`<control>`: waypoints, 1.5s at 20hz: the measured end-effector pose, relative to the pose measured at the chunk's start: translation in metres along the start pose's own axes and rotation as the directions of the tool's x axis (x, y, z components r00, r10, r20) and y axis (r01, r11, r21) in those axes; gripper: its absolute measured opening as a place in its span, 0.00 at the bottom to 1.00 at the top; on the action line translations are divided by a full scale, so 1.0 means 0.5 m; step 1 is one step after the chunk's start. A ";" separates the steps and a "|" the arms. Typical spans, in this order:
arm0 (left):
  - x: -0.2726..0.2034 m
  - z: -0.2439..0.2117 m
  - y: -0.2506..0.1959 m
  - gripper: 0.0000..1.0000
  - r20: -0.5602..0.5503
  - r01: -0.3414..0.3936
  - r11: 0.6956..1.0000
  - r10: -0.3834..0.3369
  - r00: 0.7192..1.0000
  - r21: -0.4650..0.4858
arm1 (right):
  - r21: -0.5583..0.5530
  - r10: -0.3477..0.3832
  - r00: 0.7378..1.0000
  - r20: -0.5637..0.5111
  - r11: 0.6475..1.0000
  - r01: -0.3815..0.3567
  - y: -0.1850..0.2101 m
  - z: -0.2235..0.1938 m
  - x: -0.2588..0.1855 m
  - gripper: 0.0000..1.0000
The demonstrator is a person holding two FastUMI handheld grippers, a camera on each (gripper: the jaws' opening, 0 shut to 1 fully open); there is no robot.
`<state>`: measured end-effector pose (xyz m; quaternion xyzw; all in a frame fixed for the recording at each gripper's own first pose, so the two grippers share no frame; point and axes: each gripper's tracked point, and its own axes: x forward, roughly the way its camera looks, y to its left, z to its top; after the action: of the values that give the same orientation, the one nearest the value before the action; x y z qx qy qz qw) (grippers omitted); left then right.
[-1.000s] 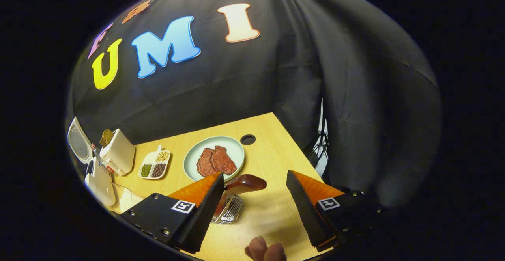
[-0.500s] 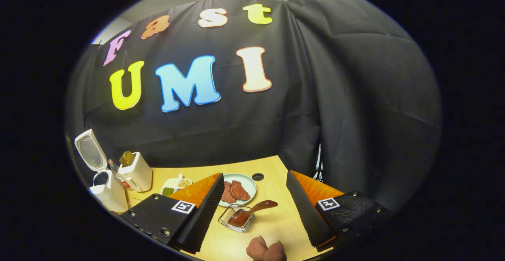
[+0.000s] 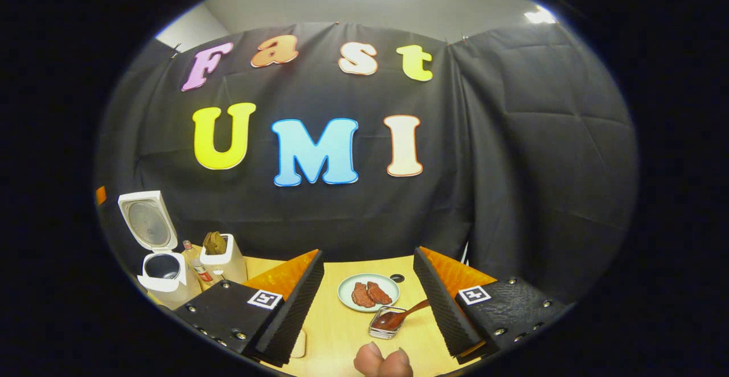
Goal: Close the left gripper, press the button to open the rice cooker; take a wooden spoon from the chopstick holder with the right hand, scoop a spoonful of rice and pour it into the rice cooker, then put the wooden spoon back into the chopstick holder.
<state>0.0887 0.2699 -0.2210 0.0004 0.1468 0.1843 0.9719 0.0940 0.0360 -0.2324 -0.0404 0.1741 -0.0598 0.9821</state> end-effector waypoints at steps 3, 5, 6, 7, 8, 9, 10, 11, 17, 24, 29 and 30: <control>0.097 0.014 0.044 0.87 0.025 0.003 1.000 -0.003 1.000 -0.018 | -0.025 0.028 1.000 0.000 0.999 -0.028 0.095 0.022 -0.031 0.96; 0.176 0.027 0.067 0.88 0.038 -0.014 0.999 0.015 0.999 -0.030 | -0.042 0.053 0.999 -0.002 0.998 -0.053 0.148 0.032 -0.050 0.95; 0.218 0.029 0.079 0.87 0.037 -0.022 0.999 0.024 0.999 -0.037 | -0.052 0.070 0.998 -0.003 0.996 -0.070 0.173 0.037 -0.060 0.95; 0.260 0.028 0.091 0.87 0.025 -0.041 0.998 0.042 0.999 -0.052 | -0.067 0.082 0.997 -0.007 0.994 -0.082 0.191 0.039 -0.064 0.95; 0.308 0.025 0.100 0.87 0.012 -0.060 0.996 0.061 0.998 -0.068 | -0.079 0.087 0.996 -0.012 0.993 -0.088 0.202 0.041 -0.066 0.95; 0.353 0.017 0.108 0.87 -0.002 -0.075 0.994 0.075 0.997 -0.084 | -0.085 0.092 0.996 -0.012 0.992 -0.093 0.214 0.045 -0.070 0.95; 0.395 0.007 0.117 0.88 -0.022 -0.093 0.992 0.091 0.996 -0.089 | -0.090 0.095 0.995 -0.014 0.991 -0.096 0.222 0.048 -0.069 0.95; 0.438 0.001 0.119 0.88 -0.039 -0.108 0.991 0.105 0.994 -0.083 | -0.096 0.098 0.995 -0.023 0.990 -0.100 0.229 0.046 -0.069 0.95; 0.618 -0.053 0.137 0.93 -0.137 -0.131 0.991 0.124 0.983 -0.042 | -0.128 0.117 0.991 -0.069 0.984 -0.125 0.263 0.023 -0.073 0.95; 0.654 -0.116 0.162 0.87 -0.217 -0.192 0.979 0.201 0.955 0.065 | -0.135 0.156 0.982 -0.110 0.976 -0.170 0.314 -0.005 -0.059 0.95; 0.641 -0.111 0.161 0.87 -0.211 -0.170 0.984 0.177 0.961 0.051 | -0.135 0.178 0.976 -0.130 0.971 -0.195 0.347 -0.029 -0.052 0.95; 0.644 -0.107 0.159 0.88 -0.210 -0.169 0.984 0.176 0.962 0.054 | -0.136 0.176 0.976 -0.132 0.972 -0.193 0.348 -0.032 -0.052 0.95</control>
<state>0.3313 0.4567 -0.3598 0.0106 0.2529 0.2646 0.9305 0.0823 0.2106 -0.2562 -0.0933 0.2393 0.0427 0.9655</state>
